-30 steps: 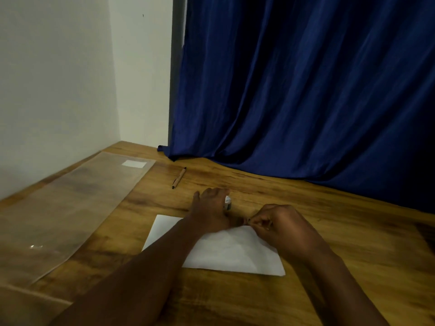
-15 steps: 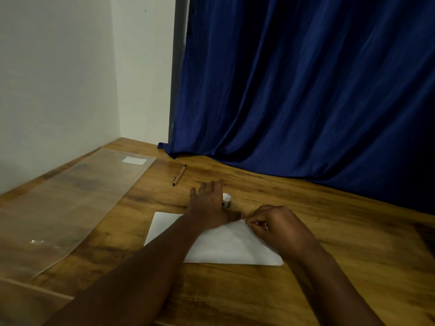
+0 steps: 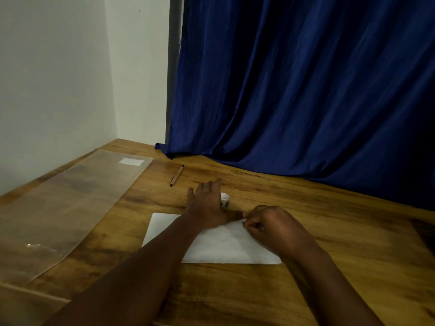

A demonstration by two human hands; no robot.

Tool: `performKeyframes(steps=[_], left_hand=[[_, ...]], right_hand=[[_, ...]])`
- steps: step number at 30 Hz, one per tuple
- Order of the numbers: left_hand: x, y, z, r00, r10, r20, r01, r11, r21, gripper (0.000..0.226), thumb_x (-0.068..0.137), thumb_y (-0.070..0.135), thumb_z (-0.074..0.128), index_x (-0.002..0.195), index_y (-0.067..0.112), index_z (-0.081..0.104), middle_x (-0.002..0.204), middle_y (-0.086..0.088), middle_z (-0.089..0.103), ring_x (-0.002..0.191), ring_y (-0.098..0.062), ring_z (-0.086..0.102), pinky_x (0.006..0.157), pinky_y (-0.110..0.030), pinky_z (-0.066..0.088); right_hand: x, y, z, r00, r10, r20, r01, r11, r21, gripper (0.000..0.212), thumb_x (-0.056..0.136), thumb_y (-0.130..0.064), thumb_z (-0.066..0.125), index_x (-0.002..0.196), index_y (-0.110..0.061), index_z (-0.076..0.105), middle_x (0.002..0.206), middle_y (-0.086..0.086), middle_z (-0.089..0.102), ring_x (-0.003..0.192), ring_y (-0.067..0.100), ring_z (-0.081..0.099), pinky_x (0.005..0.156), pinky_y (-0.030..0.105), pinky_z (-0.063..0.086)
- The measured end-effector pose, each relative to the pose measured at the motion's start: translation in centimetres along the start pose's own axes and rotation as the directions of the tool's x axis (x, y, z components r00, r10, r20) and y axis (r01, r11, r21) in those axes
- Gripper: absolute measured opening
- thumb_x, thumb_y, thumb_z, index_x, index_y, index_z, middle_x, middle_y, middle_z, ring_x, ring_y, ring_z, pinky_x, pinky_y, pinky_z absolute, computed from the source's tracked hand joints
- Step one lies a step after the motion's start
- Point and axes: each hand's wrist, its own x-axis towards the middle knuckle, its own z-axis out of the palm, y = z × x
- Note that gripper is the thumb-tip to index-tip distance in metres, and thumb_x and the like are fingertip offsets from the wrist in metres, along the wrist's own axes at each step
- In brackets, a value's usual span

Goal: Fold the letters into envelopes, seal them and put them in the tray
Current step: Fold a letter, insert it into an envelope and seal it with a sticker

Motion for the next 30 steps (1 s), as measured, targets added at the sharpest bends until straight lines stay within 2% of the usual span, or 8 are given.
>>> performKeyframes(steps=[5, 9, 16, 19, 23, 26, 28, 30], left_hand=[[-0.1, 0.1, -0.1, 1.000, 0.008, 0.029, -0.008, 1.000, 0.003, 0.126, 0.064, 0.081, 0.072, 0.159, 0.025, 0.010, 0.164, -0.006, 0.025, 0.152, -0.029, 0.019, 0.123, -0.061, 0.006], [0.0, 0.0, 0.0, 0.999, -0.002, 0.044, 0.001, 1.000, 0.027, 0.130, 0.061, 0.084, 0.071, 0.159, 0.026, 0.008, 0.164, -0.006, 0.024, 0.152, -0.030, 0.018, 0.123, -0.061, 0.006], [0.1, 0.1, -0.1, 0.998, -0.013, 0.063, 0.010, 0.999, 0.041, 0.127, 0.065, 0.079, 0.073, 0.159, 0.026, 0.007, 0.166, -0.006, 0.021, 0.153, -0.030, 0.016, 0.123, -0.059, 0.005], [0.2, 0.0, 0.0, 0.998, -0.013, 0.066, 0.010, 0.999, 0.047, 0.127, 0.065, 0.081, 0.071, 0.159, 0.026, 0.007, 0.165, -0.006, 0.021, 0.153, -0.030, 0.016, 0.123, -0.060, 0.005], [0.3, -0.1, 0.2, 0.998, -0.004, 0.064, 0.001, 0.999, 0.052, 0.129, 0.061, 0.087, 0.067, 0.159, 0.028, 0.008, 0.164, -0.005, 0.024, 0.151, -0.029, 0.019, 0.122, -0.060, 0.006], [0.4, -0.4, 0.2, 0.998, 0.000, 0.069, -0.003, 0.999, 0.051, 0.136, 0.052, 0.096, 0.058, 0.159, 0.028, 0.008, 0.164, -0.006, 0.024, 0.151, -0.030, 0.020, 0.122, -0.062, 0.006], [0.5, -0.5, 0.4, 0.997, -0.007, 0.074, 0.004, 0.999, 0.051, 0.139, 0.047, 0.100, 0.050, 0.159, 0.029, 0.007, 0.164, -0.007, 0.023, 0.151, -0.031, 0.019, 0.122, -0.063, 0.006], [0.6, -0.6, 0.5, 0.997, -0.012, 0.074, 0.007, 0.998, 0.062, 0.136, 0.050, 0.099, 0.052, 0.158, 0.030, 0.006, 0.165, -0.007, 0.022, 0.151, -0.032, 0.019, 0.122, -0.063, 0.006]], right_hand=[[-0.1, 0.0, -0.3, 0.999, 0.009, 0.040, -0.010, 0.999, 0.031, 0.017, 0.095, -0.029, 0.064, 0.102, -0.032, 0.080, 0.106, -0.018, 0.067, 0.091, 0.001, 0.062, 0.080, 0.024, 0.055], [-0.2, 0.1, -0.4, 0.999, -0.001, 0.047, -0.001, 0.999, 0.048, 0.018, 0.095, -0.030, 0.065, 0.103, -0.032, 0.081, 0.104, -0.018, 0.067, 0.092, 0.001, 0.062, 0.081, 0.022, 0.054], [-0.1, 0.1, -0.4, 0.995, 0.039, 0.092, -0.041, 0.999, 0.019, 0.021, 0.091, -0.029, 0.064, 0.078, -0.019, 0.078, 0.090, -0.011, 0.064, 0.077, 0.009, 0.063, 0.071, 0.039, 0.056], [-0.3, 0.1, -1.1, 0.988, 0.048, 0.147, -0.057, 0.997, 0.060, 0.017, 0.090, -0.029, 0.068, 0.080, -0.021, 0.079, 0.091, -0.011, 0.066, 0.081, 0.007, 0.064, 0.075, 0.037, 0.057], [-0.7, 0.7, -1.7, 0.979, 0.081, 0.185, -0.118, 0.972, 0.203, 0.010, 0.081, -0.020, 0.074, 0.073, -0.025, 0.078, 0.088, -0.012, 0.070, 0.083, 0.002, 0.066, 0.075, 0.036, 0.060], [-0.6, 1.4, -1.5, 0.988, 0.117, 0.101, -0.137, 0.966, 0.221, 0.021, 0.091, -0.021, 0.067, 0.096, -0.037, 0.080, 0.098, -0.022, 0.067, 0.089, -0.003, 0.064, 0.079, 0.027, 0.059], [-0.6, 1.8, -1.3, 0.990, 0.091, 0.112, -0.110, 0.978, 0.177, 0.031, 0.094, -0.020, 0.064, 0.112, -0.042, 0.077, 0.104, -0.022, 0.062, 0.093, -0.002, 0.061, 0.083, 0.025, 0.056], [-0.7, 2.1, -1.2, 0.985, 0.081, 0.150, -0.107, 0.979, 0.176, 0.033, 0.092, -0.016, 0.065, 0.113, -0.038, 0.078, 0.105, -0.020, 0.059, 0.095, -0.002, 0.059, 0.086, 0.025, 0.055]])
